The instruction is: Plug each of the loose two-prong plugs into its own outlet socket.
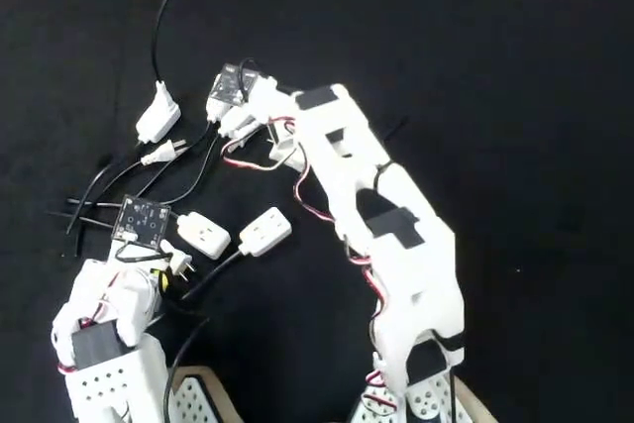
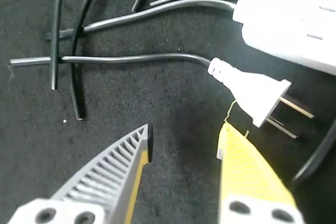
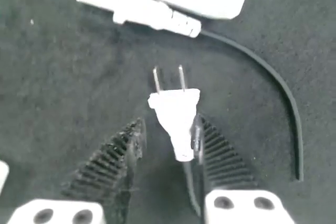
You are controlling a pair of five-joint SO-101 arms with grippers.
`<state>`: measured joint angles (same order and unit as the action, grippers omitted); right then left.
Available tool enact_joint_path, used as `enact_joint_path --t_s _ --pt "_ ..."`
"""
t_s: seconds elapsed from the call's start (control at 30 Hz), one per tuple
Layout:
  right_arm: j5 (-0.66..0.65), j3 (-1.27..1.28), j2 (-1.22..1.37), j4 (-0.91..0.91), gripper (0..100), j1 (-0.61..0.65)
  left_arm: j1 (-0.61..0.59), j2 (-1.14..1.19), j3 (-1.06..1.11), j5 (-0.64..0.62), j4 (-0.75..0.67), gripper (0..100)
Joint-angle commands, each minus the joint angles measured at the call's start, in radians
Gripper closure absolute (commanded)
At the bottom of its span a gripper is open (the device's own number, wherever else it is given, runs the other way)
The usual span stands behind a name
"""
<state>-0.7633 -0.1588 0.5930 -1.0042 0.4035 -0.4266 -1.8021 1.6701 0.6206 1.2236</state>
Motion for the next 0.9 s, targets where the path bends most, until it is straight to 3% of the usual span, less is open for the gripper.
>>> enact_joint_path --t_s 0.0,0.1,0.43,0.63,0.87 --pt "-0.044 -0.062 0.016 -0.095 93.7 0.005 -0.008 -0.005 -0.007 0.012 -0.021 79" --pt "-0.043 -0.065 0.019 -0.097 98.8 0.009 -0.008 -0.005 -0.005 0.012 -0.021 79" --pt "-0.044 -0.065 0.018 -0.133 98.5 0.015 -0.008 -0.005 -0.004 0.012 -0.021 79" --pt "-0.044 -0.067 0.013 -0.135 84.1 0.052 -0.008 -0.005 -0.004 0.012 -0.021 79" --pt "-0.066 -0.059 0.022 -0.103 83.2 0.060 -0.008 -0.005 -0.004 0.012 -0.021 79"
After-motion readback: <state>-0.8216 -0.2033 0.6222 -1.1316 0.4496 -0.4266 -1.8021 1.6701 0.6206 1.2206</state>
